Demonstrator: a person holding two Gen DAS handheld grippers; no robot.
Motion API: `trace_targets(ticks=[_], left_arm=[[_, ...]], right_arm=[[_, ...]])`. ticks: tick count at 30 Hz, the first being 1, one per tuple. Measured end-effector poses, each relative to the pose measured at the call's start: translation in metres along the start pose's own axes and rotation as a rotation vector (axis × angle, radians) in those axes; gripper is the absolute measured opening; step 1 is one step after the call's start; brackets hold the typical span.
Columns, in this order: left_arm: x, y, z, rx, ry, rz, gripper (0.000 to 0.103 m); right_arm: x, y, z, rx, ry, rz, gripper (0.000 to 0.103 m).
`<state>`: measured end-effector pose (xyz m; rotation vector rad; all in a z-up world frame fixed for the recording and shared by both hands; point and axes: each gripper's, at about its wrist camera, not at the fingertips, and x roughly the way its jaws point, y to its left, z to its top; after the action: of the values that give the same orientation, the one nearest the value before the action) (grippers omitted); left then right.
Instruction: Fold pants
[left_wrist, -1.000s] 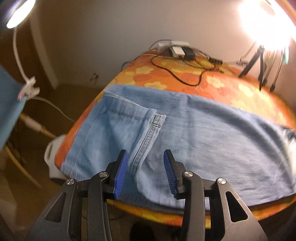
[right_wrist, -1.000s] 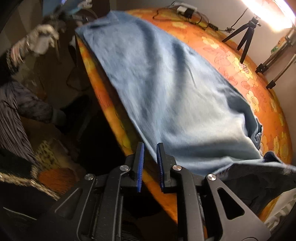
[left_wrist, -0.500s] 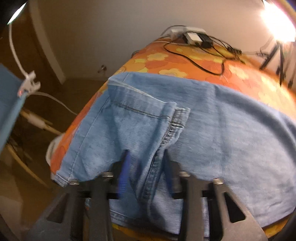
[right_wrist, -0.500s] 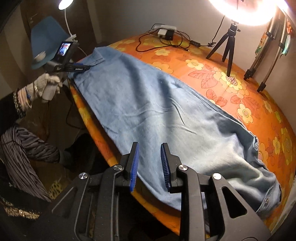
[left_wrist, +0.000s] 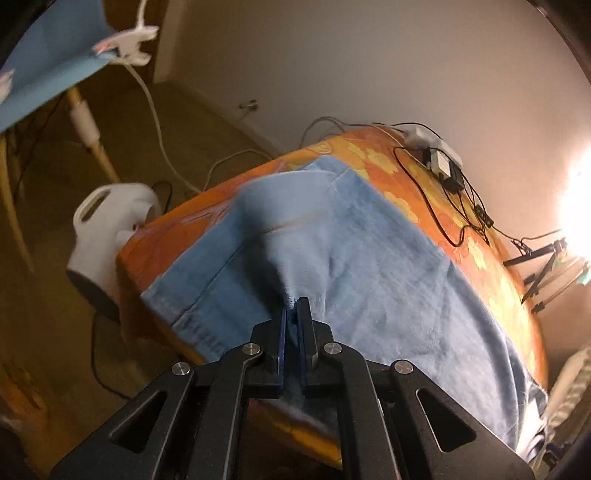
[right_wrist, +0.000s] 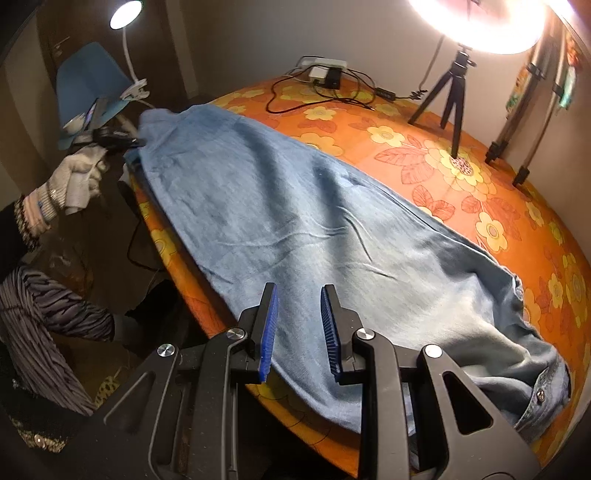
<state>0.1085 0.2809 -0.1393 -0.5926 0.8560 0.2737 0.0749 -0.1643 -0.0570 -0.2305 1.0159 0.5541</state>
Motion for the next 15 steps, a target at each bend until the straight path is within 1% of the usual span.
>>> trace_targets(ticks=[2,4,6,8,11,12,13,14,15], left_arm=[[0.000,0.002,-0.005,-0.005,0.002,0.008,0.004],[0.002,0.005,-0.008,-0.017,0.004,0.019,0.004],[0.001,0.008,-0.011,-0.032,0.008,0.032,0.004],[-0.001,0.003,-0.012,0.000,0.000,0.060,0.004],[-0.008,-0.005,-0.010,0.074,-0.035,0.109,0.004],[-0.009,-0.007,-0.009,0.083,-0.040,0.126,0.008],[-0.009,-0.007,-0.008,0.086,-0.039,0.147,0.008],[-0.008,-0.004,-0.007,0.079,-0.031,0.161,0.008],[-0.008,-0.002,-0.005,0.073,-0.029,0.174,0.008]], right_arm=[[-0.001,-0.004,-0.002,0.016,-0.006,-0.016,0.025],[-0.003,-0.011,-0.005,0.035,-0.014,-0.050,0.025],[-0.010,-0.025,-0.009,0.081,-0.026,-0.096,0.025],[-0.018,-0.042,-0.014,0.142,-0.037,-0.134,0.025],[-0.038,-0.085,-0.029,0.294,-0.073,-0.209,0.026],[-0.046,-0.099,-0.036,0.344,-0.084,-0.236,0.035],[-0.055,-0.114,-0.045,0.402,-0.098,-0.271,0.049],[-0.061,-0.124,-0.050,0.440,-0.109,-0.295,0.053],[-0.073,-0.141,-0.061,0.500,-0.127,-0.327,0.055]])
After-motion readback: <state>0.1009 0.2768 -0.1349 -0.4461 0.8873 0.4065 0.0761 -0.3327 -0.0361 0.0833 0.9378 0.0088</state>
